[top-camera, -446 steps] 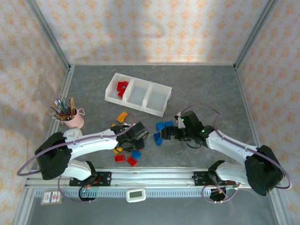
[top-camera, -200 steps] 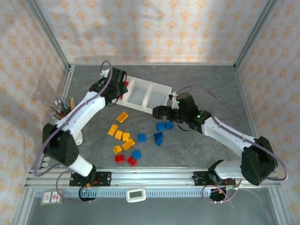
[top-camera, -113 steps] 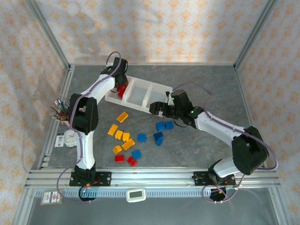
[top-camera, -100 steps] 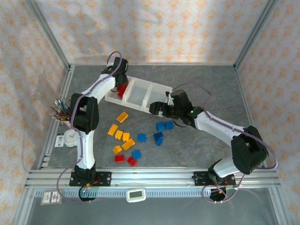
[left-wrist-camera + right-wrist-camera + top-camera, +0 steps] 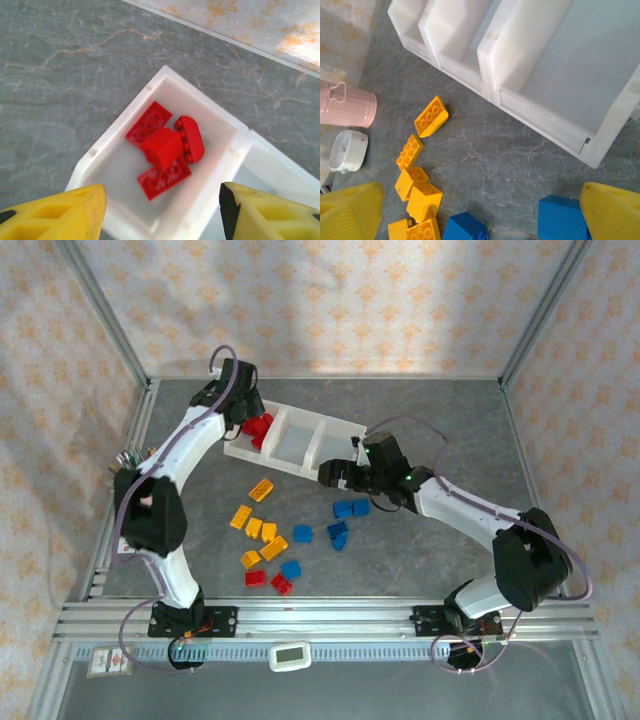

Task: Sort the legos into containers by color
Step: Pick up the lego from the middle-left of the table.

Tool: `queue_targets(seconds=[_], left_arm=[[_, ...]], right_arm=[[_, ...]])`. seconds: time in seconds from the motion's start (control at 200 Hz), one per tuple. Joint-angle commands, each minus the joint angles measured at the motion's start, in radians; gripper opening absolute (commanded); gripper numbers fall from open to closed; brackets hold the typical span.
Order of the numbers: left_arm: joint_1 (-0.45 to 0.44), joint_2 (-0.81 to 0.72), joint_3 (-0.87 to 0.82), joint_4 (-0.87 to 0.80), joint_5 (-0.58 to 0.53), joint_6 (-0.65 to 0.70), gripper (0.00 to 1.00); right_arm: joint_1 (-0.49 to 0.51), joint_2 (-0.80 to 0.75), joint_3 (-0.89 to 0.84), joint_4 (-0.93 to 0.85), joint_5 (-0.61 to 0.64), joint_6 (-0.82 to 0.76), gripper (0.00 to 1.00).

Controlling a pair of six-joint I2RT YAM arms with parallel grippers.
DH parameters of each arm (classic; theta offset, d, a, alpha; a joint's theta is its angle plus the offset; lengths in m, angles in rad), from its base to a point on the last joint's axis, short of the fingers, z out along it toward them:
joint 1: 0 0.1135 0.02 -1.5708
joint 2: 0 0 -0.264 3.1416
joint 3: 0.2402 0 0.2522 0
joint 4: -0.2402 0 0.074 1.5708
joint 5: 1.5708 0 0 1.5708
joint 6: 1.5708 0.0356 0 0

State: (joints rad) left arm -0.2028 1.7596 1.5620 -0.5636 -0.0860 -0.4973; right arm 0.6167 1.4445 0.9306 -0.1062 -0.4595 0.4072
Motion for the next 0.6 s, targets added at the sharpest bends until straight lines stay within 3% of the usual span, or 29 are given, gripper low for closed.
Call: queue_targets(seconds=[0.0, 0.25, 0.465, 0.596], left_arm=[[-0.001, -0.138, -0.138, -0.019, 0.044, -0.014, 0.65], [-0.095, -0.455, -0.491, -0.110, -0.004, -0.142, 0.69], [-0.218, -0.635, -0.673, -0.303, -0.071, -0.331, 0.72], [-0.288, -0.722, -0.772, -0.365, -0.035, -0.432, 0.73]], right_arm=[[0.026, -0.050, 0.008, -0.052, 0.008, -0.045, 1.00], [0.136, -0.091, -0.058, -0.054, 0.015, -0.072, 1.00], [0.243, -0.089, -0.140, 0.022, 0.009, -0.059, 1.00], [0.307, -0.058, -0.156, 0.047, 0.024, -0.050, 1.00]])
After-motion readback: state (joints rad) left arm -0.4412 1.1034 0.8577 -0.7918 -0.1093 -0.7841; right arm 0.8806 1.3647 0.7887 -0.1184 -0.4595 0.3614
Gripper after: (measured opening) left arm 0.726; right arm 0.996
